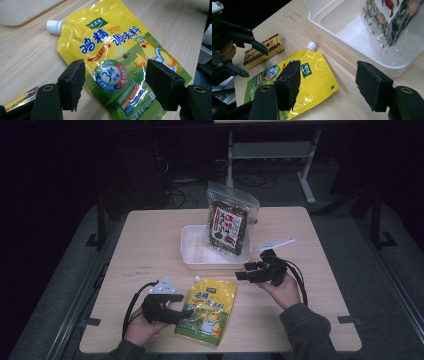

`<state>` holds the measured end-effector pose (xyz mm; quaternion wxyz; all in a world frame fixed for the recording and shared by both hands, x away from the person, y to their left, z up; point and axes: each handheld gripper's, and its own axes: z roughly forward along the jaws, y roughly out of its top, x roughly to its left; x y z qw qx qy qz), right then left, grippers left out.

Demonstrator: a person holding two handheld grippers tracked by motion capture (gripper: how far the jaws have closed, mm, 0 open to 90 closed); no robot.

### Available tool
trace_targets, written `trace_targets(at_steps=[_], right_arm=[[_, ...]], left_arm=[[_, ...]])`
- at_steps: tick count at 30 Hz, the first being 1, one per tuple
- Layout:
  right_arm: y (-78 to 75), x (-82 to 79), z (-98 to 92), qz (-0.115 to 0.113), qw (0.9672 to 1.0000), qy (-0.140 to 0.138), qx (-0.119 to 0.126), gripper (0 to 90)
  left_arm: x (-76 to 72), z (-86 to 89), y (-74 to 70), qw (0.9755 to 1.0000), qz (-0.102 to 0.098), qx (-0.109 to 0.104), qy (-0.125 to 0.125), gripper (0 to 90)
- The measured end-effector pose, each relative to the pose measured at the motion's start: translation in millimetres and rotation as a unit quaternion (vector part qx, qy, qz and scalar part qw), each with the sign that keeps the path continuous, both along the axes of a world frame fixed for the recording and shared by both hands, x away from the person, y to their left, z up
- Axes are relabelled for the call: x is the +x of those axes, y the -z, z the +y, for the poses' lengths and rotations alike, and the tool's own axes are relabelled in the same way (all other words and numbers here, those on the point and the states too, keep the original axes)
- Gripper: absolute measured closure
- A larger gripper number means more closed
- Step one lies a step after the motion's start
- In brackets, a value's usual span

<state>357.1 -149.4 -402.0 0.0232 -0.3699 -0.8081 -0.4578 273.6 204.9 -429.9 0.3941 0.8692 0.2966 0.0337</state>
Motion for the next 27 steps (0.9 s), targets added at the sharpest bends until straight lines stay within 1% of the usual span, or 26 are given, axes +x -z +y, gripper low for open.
trace_targets(at_steps=[1, 3, 5, 7, 8, 9, 10, 11, 14, 16, 19, 20, 21, 22, 23, 25, 26, 27], right_arm=[[0.0, 0.0, 0.0, 0.000, 1.0000, 0.000, 0.000, 35.1], [1.9, -1.6, 2.0, 0.006, 0.9999, -0.002, -0.009, 34.8], [3.3, -2.4, 3.4, 0.006, 0.9999, -0.002, -0.013, 34.7], [5.7, -3.3, 5.7, 0.010, 0.9998, -0.006, -0.019, 33.5], [5.7, -3.3, 5.7, 0.010, 0.9998, -0.006, -0.019, 33.5], [7.1, -3.9, 6.9, 0.015, 0.9996, -0.010, -0.020, 33.3], [10.8, -4.7, 9.6, 0.022, 0.9993, -0.014, -0.026, 32.5], [11.9, -4.9, 10.3, 0.024, 0.9992, -0.016, -0.029, 32.5], [15.1, -5.1, 11.7, 0.027, 0.9990, -0.017, -0.030, 32.6], [18.7, -3.3, 13.8, 0.037, 0.9983, -0.017, -0.040, 33.0], [20.7, -1.6, 15.2, 0.041, 0.9980, -0.017, -0.045, 33.2], [22.2, -0.2, 15.9, 0.045, 0.9976, -0.017, -0.048, 33.1], [25.6, 2.5, 17.2, 0.055, 0.9968, -0.015, -0.055, 33.2], [25.6, 2.5, 17.2, 0.055, 0.9968, -0.015, -0.055, 33.2], [28.3, 4.4, 17.8, 0.061, 0.9962, -0.015, -0.061, 33.2], [34.7, 8.7, 19.2, 0.078, 0.9945, -0.015, -0.069, 34.2], [39.4, 12.0, 21.0, 0.093, 0.9932, -0.015, -0.069, 35.9], [39.4, 12.0, 21.0, 0.093, 0.9932, -0.015, -0.069, 35.9]], left_arm=[[0.0, -0.2, 0.1, 1.0000, 0.000, 0.000, 0.000, 31.6], [-0.2, -0.9, 0.5, 1.0000, -0.001, 0.004, -0.001, 31.7], [-0.2, -1.7, 0.6, 1.0000, 0.000, 0.005, 0.000, 33.9], [0.2, -2.3, 0.3, 1.0000, 0.002, 0.004, 0.005, 35.2], [0.2, -2.3, 0.3, 1.0000, 0.002, 0.004, 0.005, 35.2], [0.3, -2.8, 0.3, 1.0000, 0.003, 0.003, 0.005, 35.2], [-0.2, -3.7, 0.4, 1.0000, 0.003, 0.005, 0.006, 35.2], [-0.4, -4.5, 0.5, 1.0000, 0.002, 0.006, 0.007, 35.1], [-0.3, -5.2, 0.6, 0.9999, 0.001, 0.008, 0.007, 34.2], [0.2, -5.6, 1.0, 0.9999, 0.001, 0.008, 0.007, 33.6], [0.7, -5.6, 0.9, 0.9999, -0.001, 0.012, 0.005, 32.2], [0.7, -5.6, 0.9, 0.9999, -0.001, 0.012, 0.005, 32.2], [0.7, -5.8, 0.9, 0.9999, -0.001, 0.011, 0.005, 32.2], [0.8, -6.1, 1.0, 0.9999, -0.002, 0.012, 0.006, 32.2], [0.9, -6.3, 1.2, 0.9999, -0.001, 0.012, 0.007, 32.1], [1.4, -6.4, 1.4, 0.9999, -0.002, 0.012, 0.008, 32.0], [1.8, -6.3, 1.3, 0.9999, -0.001, 0.012, 0.008, 31.9], [1.8, -6.3, 1.3, 0.9999, -0.001, 0.012, 0.008, 31.9]])
